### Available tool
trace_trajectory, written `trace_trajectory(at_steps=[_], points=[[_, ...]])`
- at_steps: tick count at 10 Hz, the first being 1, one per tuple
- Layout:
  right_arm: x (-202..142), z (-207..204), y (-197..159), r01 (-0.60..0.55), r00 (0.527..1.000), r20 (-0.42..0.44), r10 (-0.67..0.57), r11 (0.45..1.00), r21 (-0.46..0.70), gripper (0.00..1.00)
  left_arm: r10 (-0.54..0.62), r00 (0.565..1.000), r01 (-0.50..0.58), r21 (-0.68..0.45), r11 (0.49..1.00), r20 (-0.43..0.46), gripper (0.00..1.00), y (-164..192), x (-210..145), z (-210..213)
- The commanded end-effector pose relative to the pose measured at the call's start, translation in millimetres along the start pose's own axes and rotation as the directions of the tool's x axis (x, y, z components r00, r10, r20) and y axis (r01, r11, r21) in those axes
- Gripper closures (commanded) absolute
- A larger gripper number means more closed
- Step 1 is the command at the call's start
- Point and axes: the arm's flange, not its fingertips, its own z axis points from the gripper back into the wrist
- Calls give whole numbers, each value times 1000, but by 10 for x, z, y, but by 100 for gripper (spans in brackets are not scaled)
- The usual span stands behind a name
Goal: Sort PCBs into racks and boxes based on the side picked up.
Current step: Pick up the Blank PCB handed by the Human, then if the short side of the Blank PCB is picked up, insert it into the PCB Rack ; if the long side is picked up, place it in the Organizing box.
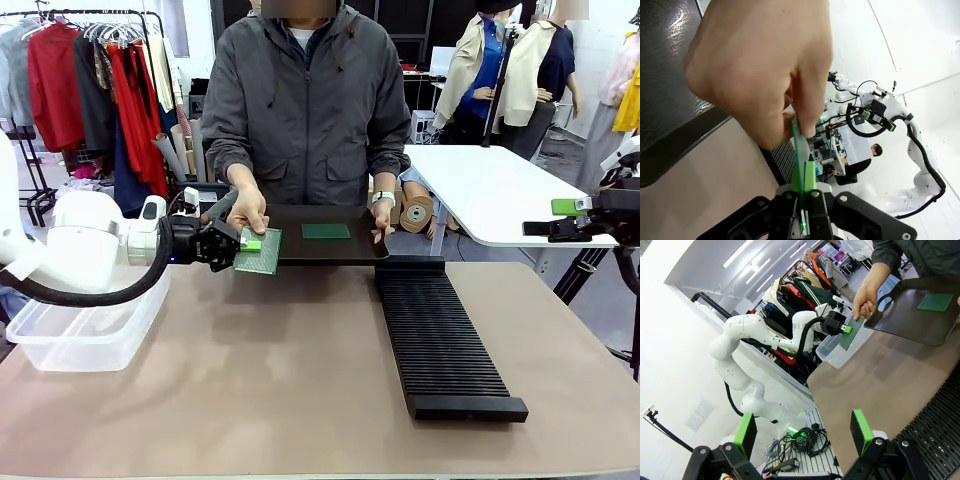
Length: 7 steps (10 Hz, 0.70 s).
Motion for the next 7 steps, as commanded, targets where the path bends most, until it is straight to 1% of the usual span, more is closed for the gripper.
trace_trajectory(at_steps=[1,2,7], points=[[9,-2,13,-9,1000,-1,9,1000,8,0,-6,997,2,-46,999,-76,100,-13,-16,-12],[9,-2,13,-9,1000,-1,9,1000,8,0,0,1000,0,0,1000,0,100,0,0,0],[9,-2,13,-9,1000,-1,9,1000,8,0,0,1000,0,0,1000,0,100,0,0,0]])
